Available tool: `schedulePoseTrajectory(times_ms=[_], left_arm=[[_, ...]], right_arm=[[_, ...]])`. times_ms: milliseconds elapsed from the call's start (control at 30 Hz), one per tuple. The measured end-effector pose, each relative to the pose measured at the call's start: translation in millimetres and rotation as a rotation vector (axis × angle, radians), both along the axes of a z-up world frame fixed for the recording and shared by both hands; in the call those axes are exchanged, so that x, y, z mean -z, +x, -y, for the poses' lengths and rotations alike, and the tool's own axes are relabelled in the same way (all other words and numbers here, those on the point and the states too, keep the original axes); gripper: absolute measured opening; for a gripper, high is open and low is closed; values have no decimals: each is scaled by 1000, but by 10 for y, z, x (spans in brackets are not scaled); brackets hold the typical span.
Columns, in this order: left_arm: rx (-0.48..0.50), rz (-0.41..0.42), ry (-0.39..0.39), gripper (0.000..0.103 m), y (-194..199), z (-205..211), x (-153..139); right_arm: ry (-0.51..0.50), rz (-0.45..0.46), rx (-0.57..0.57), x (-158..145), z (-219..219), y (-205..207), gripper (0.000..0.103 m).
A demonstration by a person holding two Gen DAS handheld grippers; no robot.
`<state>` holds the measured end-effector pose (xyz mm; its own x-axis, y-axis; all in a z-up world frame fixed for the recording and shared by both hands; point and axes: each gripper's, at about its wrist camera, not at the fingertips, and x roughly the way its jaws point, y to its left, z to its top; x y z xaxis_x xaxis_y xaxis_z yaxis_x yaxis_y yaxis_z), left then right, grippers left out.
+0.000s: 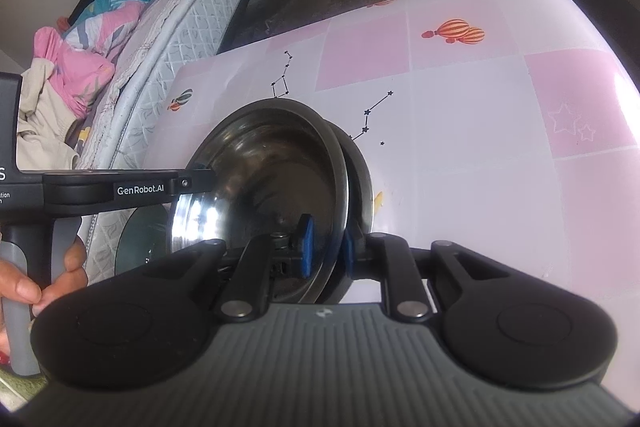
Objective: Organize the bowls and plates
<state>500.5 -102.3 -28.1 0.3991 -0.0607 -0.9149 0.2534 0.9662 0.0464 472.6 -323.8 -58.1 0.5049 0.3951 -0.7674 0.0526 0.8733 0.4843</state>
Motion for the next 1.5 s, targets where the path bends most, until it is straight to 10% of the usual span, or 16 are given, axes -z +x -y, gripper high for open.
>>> schedulePoseTrajectory(times_ms=[367, 1033, 1500], left_arm=[[21, 17, -9, 37, -42, 84, -92], [45, 3, 18, 39, -96, 135, -79], [116, 83, -48, 81, -402, 62, -471]], right_arm=[[-17, 7, -37, -146, -147, 22, 47], [-30, 25, -16, -250, -32, -43, 68], [-26, 130, -10, -529, 137, -364, 70]])
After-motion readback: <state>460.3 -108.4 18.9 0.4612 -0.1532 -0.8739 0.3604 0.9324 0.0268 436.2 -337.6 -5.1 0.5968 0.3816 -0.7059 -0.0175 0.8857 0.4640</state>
